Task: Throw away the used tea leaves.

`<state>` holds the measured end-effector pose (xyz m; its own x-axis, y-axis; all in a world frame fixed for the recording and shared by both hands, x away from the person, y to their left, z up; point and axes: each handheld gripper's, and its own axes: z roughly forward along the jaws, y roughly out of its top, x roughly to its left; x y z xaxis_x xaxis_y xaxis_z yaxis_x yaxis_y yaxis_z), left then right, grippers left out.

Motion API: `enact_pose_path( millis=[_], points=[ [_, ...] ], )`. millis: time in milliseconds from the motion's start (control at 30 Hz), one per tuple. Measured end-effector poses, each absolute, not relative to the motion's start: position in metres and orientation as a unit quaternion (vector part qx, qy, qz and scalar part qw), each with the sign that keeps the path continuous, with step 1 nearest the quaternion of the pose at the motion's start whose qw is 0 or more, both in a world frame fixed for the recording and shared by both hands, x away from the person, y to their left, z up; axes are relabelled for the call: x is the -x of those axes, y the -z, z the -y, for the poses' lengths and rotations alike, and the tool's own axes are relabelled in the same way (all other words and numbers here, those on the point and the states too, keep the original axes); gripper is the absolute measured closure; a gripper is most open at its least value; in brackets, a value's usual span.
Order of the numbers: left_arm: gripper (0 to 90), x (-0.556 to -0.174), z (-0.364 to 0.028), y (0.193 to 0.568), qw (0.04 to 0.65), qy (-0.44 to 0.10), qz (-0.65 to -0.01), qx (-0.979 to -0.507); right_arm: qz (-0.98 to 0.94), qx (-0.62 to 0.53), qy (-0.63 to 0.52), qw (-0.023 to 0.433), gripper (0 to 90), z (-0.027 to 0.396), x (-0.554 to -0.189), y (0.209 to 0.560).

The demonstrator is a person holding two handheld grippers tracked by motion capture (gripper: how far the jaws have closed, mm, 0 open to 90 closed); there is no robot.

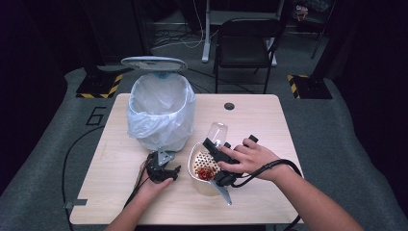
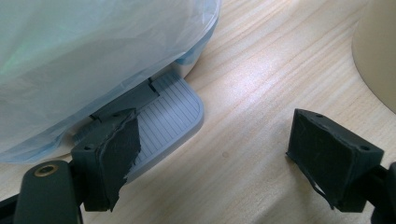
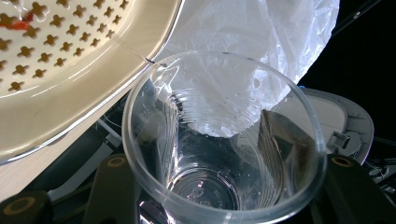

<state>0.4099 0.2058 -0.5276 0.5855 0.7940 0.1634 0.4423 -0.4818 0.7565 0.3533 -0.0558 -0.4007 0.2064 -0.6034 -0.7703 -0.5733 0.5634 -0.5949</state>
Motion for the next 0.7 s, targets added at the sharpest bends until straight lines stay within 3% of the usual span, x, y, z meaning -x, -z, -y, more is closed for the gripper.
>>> enact_pose_path(
  millis=[700],
  points=[
    [16.6,-0.4099,-0.2058,0.5276,0.343,-0.256,-0.376,-0.822,-0.628,0.460,0.008,0.628,45.0,0.0559,-0.3547,0.3996]
  ],
)
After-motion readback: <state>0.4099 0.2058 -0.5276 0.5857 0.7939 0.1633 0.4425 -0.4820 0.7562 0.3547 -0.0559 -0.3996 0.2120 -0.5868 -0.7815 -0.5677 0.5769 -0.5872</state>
